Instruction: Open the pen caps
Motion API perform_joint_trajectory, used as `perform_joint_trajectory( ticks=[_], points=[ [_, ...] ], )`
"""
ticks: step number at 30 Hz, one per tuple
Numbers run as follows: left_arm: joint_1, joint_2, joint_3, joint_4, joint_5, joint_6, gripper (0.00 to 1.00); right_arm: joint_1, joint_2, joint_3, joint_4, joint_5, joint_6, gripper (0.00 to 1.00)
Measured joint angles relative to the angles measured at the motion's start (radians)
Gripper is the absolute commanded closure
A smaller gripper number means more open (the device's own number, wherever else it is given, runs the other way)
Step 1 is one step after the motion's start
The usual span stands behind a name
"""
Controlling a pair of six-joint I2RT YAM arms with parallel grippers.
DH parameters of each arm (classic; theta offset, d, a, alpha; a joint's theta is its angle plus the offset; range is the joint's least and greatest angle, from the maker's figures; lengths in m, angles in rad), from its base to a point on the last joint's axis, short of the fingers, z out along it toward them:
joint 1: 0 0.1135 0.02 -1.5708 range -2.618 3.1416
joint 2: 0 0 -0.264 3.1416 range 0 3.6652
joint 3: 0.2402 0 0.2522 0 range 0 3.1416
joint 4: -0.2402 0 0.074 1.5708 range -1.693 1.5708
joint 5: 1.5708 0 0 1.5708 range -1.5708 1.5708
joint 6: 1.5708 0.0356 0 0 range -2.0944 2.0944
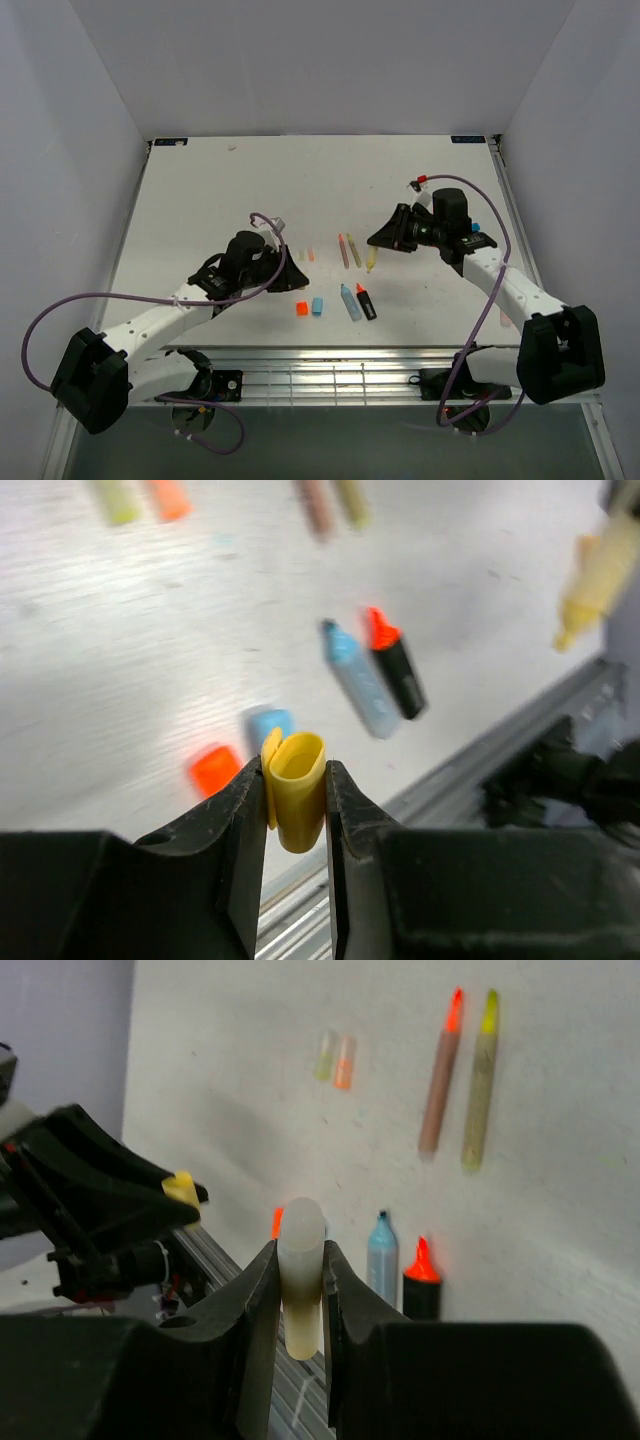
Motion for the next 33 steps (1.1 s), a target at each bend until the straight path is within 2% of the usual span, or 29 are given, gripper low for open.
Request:
perform_joint_trajectory(
  ticks=[3, 7, 12, 18, 25, 30, 33],
  points=[
    [0.008, -0.013, -0.001, -0.133, -0.164, -0.008, 1.00, 0.000, -0.078, -0.061, -0.152, 0.055, -0.092, 0.92],
    [0.010, -0.018, -0.051, -0.220, -0.266, -0.031, 1.00, -0.001, -0.095, -0.085, -0.290, 0.102, -0.182, 0.92],
    [0.011, -0.006, -0.124, -0.245, -0.286, -0.051, 1.00, -0.001, -0.031, -0.106, -0.366, 0.099, -0.267, 0.92],
    [0.011, -0.011, -0.190, -0.168, -0.230, -0.067, 1.00, -0.001, 0.047, -0.136, -0.379, 0.101, -0.314, 0.92],
    [0.011, 0.009, -0.237, -0.023, -0.135, -0.080, 0.80, -0.001, 0.101, -0.195, -0.318, 0.095, -0.316, 0.92],
    [0.011, 0.029, -0.248, 0.032, -0.111, -0.103, 0.71, -0.001, 0.124, -0.213, -0.271, 0.092, -0.315, 0.92],
    [0.011, 0.027, -0.255, 0.044, -0.110, -0.119, 0.62, 0.002, 0.136, -0.216, -0.249, 0.091, -0.314, 0.92]
  ],
)
